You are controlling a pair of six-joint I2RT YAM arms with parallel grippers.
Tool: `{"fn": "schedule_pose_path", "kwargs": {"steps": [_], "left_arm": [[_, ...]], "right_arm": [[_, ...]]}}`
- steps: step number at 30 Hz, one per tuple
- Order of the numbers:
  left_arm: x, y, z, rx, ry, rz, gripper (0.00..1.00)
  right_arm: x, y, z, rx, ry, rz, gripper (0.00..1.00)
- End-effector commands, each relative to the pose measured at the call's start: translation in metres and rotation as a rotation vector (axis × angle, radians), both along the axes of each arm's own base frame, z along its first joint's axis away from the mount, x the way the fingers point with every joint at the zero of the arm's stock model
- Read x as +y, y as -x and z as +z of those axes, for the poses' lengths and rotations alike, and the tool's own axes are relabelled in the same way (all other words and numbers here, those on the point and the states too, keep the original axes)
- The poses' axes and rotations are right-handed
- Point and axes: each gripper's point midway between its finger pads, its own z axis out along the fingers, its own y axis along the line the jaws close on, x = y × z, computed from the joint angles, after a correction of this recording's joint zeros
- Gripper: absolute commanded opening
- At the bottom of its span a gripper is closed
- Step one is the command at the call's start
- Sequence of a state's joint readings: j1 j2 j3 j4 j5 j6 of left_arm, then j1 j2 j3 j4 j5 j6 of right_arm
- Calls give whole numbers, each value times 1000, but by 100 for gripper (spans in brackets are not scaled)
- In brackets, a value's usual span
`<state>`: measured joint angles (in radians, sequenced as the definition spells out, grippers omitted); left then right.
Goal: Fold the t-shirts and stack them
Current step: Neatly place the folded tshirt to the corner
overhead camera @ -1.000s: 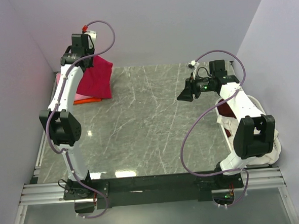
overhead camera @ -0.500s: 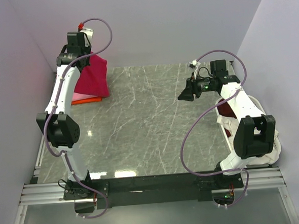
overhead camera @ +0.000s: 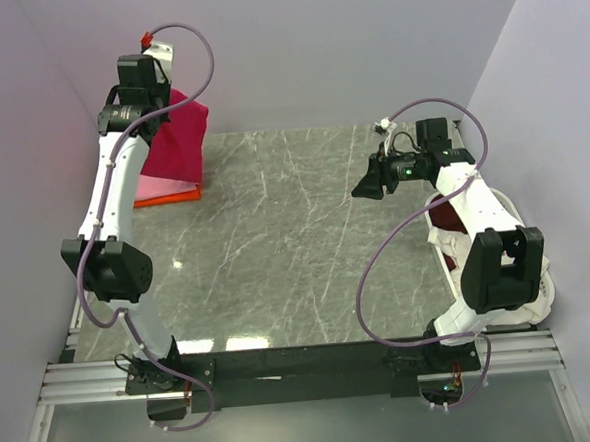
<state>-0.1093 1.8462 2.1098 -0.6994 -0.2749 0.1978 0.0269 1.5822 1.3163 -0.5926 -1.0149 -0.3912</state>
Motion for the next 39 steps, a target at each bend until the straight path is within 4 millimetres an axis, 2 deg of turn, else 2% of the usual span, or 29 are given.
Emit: {"fn": "schedule_pose_path", "kwargs": {"steps": [1,9,10,12,13,15,16,17,18,19,20,21,22,23,24,25,27,28,30,32,33,36,37,38,39], "left_arm": [[7,2,42,-130,11,3,0],[27,-19,11,-82,17,36,0],[31,-25,2,-71,18,41,0],[42,-33,-3,-71,22,56,0],[46,-43,-16,-52,22,57,0],[61,-53,-22,-54,34,76,1],[75,-64,-40,-34,37,101,0],[82,-70,-43,-42,35,118,0],[90,-76,-47,-53,41,145,2],[111,-84,-67,-38,47,200,6],[122,-93,-58,-91,65,222,21],[133,-98,-64,-115,120,268,37],[166,-98,-78,-126,124,375,57],[181,-101,-79,-166,140,424,97],[194,-99,-84,-203,218,497,99],[220,-91,-90,-208,232,559,100],[231,-84,-87,-214,250,588,99],[237,-77,-72,-242,259,597,99],[231,-73,-56,-269,325,576,99],[214,-72,-24,-313,371,502,100],[204,-66,-1,-350,396,469,99],[170,-59,16,-350,459,350,99],[158,-44,47,-400,479,299,100],[149,-39,22,-342,509,280,99],[123,-22,47,-367,544,165,99]], "right_arm": [[-1,5,16,-55,-14,11,59],[-4,5,18,-58,-19,10,59],[-5,5,18,-56,-19,7,59],[-4,5,19,-56,-23,10,59],[-4,6,19,-55,-24,12,59],[-4,6,19,-51,-29,14,59],[-3,7,19,-53,-28,17,59],[-13,3,18,-50,-29,-11,59],[-14,3,19,-50,-32,-12,59],[-15,3,18,-47,-33,-14,59],[-17,2,19,-49,-35,-17,59],[-17,3,20,-47,-36,-18,59],[-18,3,19,-48,-36,-17,59],[-18,4,22,-51,-37,-21,59],[-20,3,23,-59,-36,-25,59],[-21,3,22,-57,-38,-30,59],[-23,2,25,-74,-35,-38,59],[-23,2,24,-72,-30,-43,59],[-24,2,21,-68,-24,-39,59],[-25,0,20,-66,-14,-41,59],[-26,1,19,-66,-6,-41,59],[-29,-2,22,-98,16,-61,59],[-29,-1,22,-104,22,-63,59],[-31,-1,22,-113,30,-67,59],[-34,-2,20,-119,48,-76,59]]}}
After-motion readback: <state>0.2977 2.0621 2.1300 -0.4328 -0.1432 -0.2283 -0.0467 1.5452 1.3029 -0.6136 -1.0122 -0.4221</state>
